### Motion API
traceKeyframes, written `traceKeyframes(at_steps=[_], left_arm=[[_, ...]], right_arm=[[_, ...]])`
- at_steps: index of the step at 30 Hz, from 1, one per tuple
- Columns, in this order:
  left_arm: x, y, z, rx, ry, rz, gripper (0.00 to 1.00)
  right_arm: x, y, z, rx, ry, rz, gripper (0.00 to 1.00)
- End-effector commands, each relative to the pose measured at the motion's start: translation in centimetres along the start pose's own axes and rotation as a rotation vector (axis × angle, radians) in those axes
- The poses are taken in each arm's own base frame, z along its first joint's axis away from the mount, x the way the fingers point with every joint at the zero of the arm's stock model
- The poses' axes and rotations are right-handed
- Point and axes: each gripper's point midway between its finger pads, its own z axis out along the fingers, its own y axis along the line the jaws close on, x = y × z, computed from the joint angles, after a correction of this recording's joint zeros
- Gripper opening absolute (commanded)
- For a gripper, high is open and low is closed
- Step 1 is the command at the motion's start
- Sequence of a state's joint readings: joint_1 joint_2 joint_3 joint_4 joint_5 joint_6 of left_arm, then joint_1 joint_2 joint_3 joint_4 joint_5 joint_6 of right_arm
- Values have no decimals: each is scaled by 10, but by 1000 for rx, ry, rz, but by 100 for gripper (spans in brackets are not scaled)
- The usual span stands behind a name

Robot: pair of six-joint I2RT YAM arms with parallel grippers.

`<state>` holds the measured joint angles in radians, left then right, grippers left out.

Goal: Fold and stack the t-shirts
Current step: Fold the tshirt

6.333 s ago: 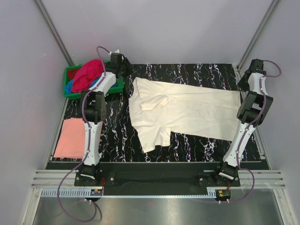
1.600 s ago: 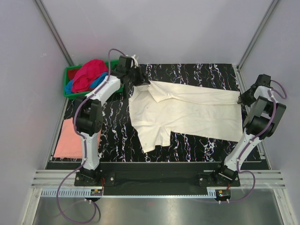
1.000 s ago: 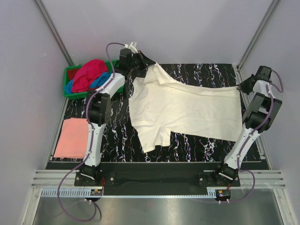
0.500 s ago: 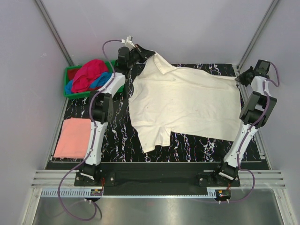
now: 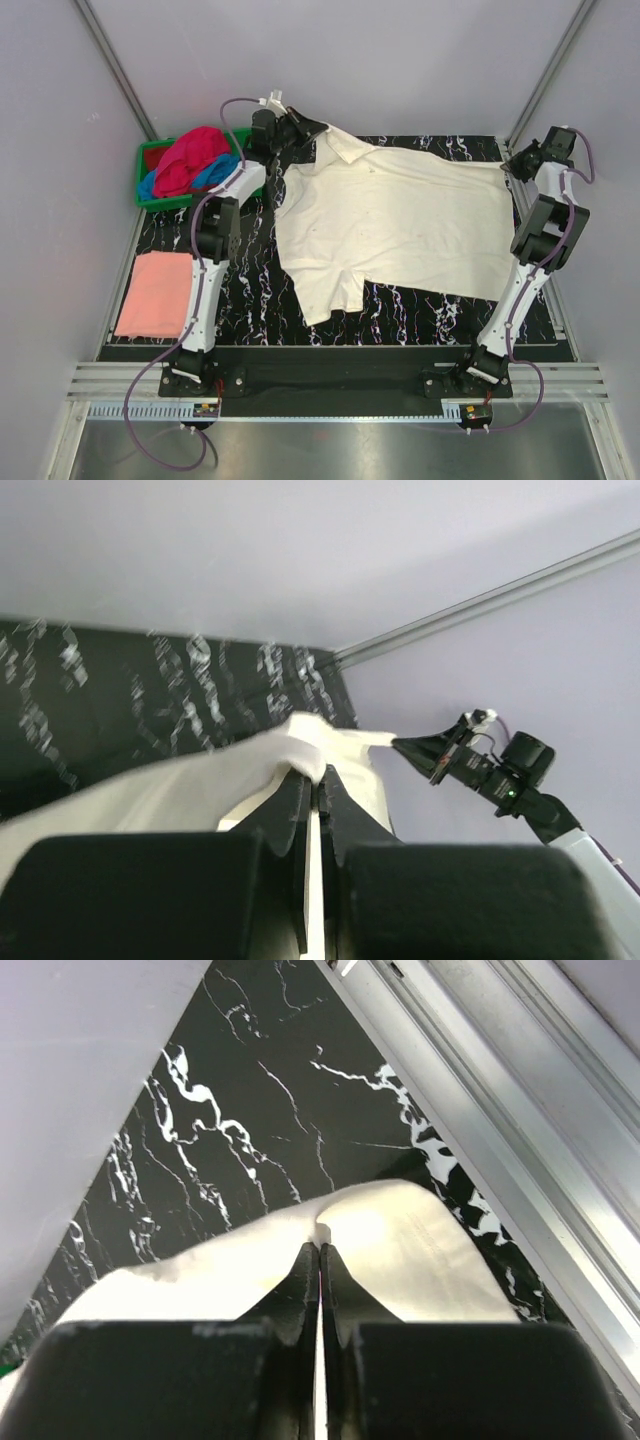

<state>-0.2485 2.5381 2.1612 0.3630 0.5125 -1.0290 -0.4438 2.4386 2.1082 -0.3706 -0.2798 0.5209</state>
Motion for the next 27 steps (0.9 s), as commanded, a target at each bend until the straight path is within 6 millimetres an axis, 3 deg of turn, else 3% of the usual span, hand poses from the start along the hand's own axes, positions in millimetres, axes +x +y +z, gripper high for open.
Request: traceKeyframes(at_steps=[1,4,6,12,17,22,27], left_arm=[[-23,-46,-22,62,-5,35,0],[-16,-37,-31,15,39,-14,0],[-13,-42,-37,26,68,-45,0],[4,-49,-51,11,140,-93,0],[20,-57,-66,-24,212,-119,0],[52,-48,-88,-98,301,-182,0],[66,-41,-112,-196,363,-171,0]], right_arm=[[-71,-12,-47,55,-207,3,0],[-67,-19,-63,91,-196,-2,0],[-74,-23,-79,109,-214,1,0],[-65,-51,-103,200,-186,24,0],[-48,-68,-110,253,-136,13,0],[-30,-86,-112,305,-88,-5,0],[-18,-96,-117,342,-63,-19,0]])
